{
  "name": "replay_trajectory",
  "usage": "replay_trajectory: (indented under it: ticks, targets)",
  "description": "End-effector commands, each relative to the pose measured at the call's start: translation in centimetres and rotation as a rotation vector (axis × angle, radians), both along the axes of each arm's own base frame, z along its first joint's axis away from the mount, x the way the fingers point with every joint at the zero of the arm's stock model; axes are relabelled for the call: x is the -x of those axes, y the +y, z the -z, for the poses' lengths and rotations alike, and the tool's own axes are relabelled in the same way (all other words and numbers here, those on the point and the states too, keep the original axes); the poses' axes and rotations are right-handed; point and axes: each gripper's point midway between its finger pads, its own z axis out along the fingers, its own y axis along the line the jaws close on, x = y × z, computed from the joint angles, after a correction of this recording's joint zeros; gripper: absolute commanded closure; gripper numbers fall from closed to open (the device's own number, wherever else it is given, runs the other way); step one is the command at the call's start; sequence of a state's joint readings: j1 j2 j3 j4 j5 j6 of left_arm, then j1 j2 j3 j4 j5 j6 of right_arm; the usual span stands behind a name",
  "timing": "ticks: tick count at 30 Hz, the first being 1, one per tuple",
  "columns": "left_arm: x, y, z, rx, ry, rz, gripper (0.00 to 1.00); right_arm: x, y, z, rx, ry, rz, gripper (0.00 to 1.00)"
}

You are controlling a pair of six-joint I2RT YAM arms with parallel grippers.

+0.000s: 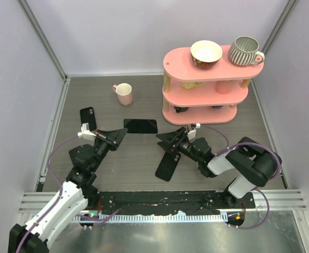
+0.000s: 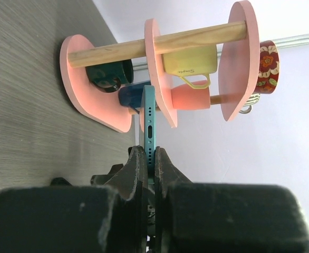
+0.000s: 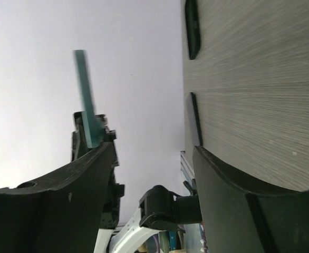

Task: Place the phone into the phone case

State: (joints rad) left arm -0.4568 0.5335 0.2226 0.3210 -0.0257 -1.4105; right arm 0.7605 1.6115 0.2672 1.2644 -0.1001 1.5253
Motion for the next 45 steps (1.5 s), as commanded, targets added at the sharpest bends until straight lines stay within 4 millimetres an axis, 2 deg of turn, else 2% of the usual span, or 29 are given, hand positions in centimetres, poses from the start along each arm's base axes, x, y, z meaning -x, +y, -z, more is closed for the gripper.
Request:
replay_trajectory:
  ticks: [1, 5, 10, 14, 17, 20, 21, 24, 27, 28, 30, 31, 32, 34, 35, 36, 37, 38, 39, 40, 41, 42, 44, 45]
  targets:
    - [0.5, 0.5, -3.6, 0.068, -0.109, -0.013, 1.00, 1.2, -0.8, -12.0, -0.289, -0.360, -0.002, 0.30]
    - [0.7, 0.1, -3.2, 0.091, -0.095, 0.014, 1.00, 0.8, 0.0, -12.0, -0.293, -0.353, -0.017, 0.30]
    - [0.7, -0.1, -2.6, 0.102, -0.078, 0.021, 1.00, 0.9, 0.8, -13.9, -0.353, -0.391, -0.043, 0.34]
    - [0.9, -0.1, -2.4, 0.107, -0.074, 0.029, 1.00, 0.6, 0.3, -14.3, -0.340, -0.421, -0.001, 0.37]
    - [1.0, -0.2, -2.0, 0.127, -0.059, 0.032, 1.00, 0.3, 0.4, -14.6, -0.352, -0.419, 0.004, 0.45]
    - [1.5, -0.7, -1.6, 0.129, -0.056, 0.070, 1.00, 0.2, 0.9, -14.6, -0.359, -0.413, -0.014, 0.58]
    - [1.7, -0.9, -1.5, 0.129, -0.054, 0.085, 1.00, 0.2, 0.8, -14.6, -0.360, -0.411, -0.013, 0.67]
    - [2.2, -1.3, -1.5, 0.127, -0.067, 0.119, 1.00, 0.0, 0.4, -14.3, -0.341, -0.422, 0.013, 0.81]
    - [2.6, -1.3, -1.3, 0.122, -0.074, 0.128, 0.98, 0.0, 0.1, -14.5, -0.327, -0.453, 0.014, 0.90]
    - [2.7, -1.4, -0.7, 0.111, -0.057, 0.135, 0.95, 0.3, 0.2, -14.7, -0.314, -0.481, -0.010, 0.92]
    - [3.0, -1.5, -0.5, 0.085, -0.064, 0.150, 0.77, -0.3, -0.5, -14.8, -0.298, -0.505, -0.002, 0.96]
    - [3.3, -1.6, -0.2, 0.071, -0.059, 0.165, 0.60, -0.6, -1.0, -14.5, -0.290, -0.497, -0.003, 0.98]
    - [3.5, -1.6, -0.1, 0.059, -0.060, 0.169, 0.51, -0.5, -1.2, -14.3, -0.283, -0.498, -0.025, 0.99]
    - [3.9, -1.4, 0.2, 0.024, -0.057, 0.169, 0.37, -1.8, -3.1, -13.7, -0.257, -0.499, -0.010, 0.99]
    - [3.9, -1.2, 0.2, 0.007, -0.056, 0.158, 0.29, -1.3, -3.3, -13.6, -0.250, -0.502, -0.055, 0.99]
    - [4.1, -0.9, -0.3, -0.024, -0.078, 0.147, 0.27, -1.4, -4.0, -13.3, -0.238, -0.501, -0.062, 0.99]
    - [4.1, -0.6, 1.1, -0.067, -0.022, 0.136, 0.26, -2.3, -5.1, -12.6, -0.212, -0.486, -0.050, 0.99]
    - [4.3, -0.2, 0.8, -0.084, -0.030, 0.119, 0.24, -2.4, -5.4, -12.2, -0.194, -0.472, -0.074, 0.99]
    - [4.4, 0.1, 0.3, -0.110, -0.040, 0.110, 0.23, -1.5, -5.2, -11.6, -0.167, -0.467, -0.153, 0.99]
    - [4.6, 0.4, 1.7, -0.181, -0.005, 0.109, 0.22, -1.7, -5.7, -10.5, -0.136, -0.426, -0.175, 0.99]
    - [4.6, 0.6, 2.0, -0.222, 0.007, 0.107, 0.22, -1.3, -5.8, -9.8, -0.119, -0.404, -0.207, 0.99]
    - [4.8, 0.9, 1.2, -0.253, 0.003, 0.100, 0.22, 0.1, -5.7, -9.0, -0.102, -0.382, -0.292, 0.99]
    - [4.9, 1.2, 3.9, -0.383, 0.100, 0.121, 0.22, 1.3, -5.6, -7.8, -0.078, -0.329, -0.364, 0.99]
    - [4.9, 1.2, 3.7, -0.409, 0.116, 0.132, 0.22, 3.0, -5.5, -8.0, -0.064, -0.358, -0.447, 0.99]
